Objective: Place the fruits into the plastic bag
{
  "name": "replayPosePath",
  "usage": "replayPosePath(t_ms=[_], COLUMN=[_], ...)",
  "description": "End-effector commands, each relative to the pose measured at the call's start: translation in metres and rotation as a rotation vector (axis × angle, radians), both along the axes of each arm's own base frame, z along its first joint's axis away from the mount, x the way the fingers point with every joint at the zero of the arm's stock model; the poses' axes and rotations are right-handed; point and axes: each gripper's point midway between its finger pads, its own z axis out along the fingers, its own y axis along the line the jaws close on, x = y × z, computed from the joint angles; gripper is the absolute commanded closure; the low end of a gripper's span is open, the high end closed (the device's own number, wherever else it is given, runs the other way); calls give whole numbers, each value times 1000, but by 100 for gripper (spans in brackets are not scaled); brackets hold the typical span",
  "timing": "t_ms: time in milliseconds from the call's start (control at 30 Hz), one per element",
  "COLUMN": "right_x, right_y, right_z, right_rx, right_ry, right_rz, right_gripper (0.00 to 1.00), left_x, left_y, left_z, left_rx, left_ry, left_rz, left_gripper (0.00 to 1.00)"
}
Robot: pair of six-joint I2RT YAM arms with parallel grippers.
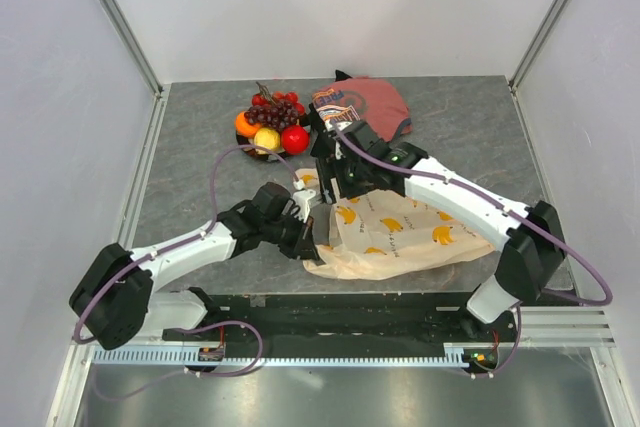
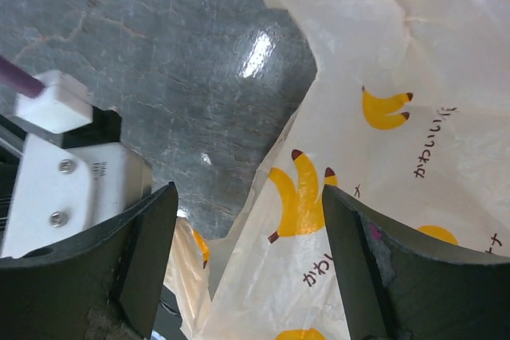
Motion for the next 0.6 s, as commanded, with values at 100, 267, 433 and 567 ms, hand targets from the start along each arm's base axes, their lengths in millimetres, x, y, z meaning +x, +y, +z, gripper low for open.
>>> replayPosePath(t_ms=[100,267,433,567], right_x=[-7,-8,-3,3], right_y=[-6,-10,-16,-20], right_z=[-30,-51,-64,-57], right_rx=[-164,-234,-304,-327], right_ry=[46,72,81,54], right_rz=[-23,-25,-46,-68], right_gripper=[19,19,43,81], left_x=[13,12,11,15], left_y=[-3,0,-2,-5], left_z=[16,16,20,33], left_rx=[-64,-73,-84,-111], left_ry=[-71,-83,-84,-99], left_rz=[99,112,104,122], left_gripper=[98,98,99,67])
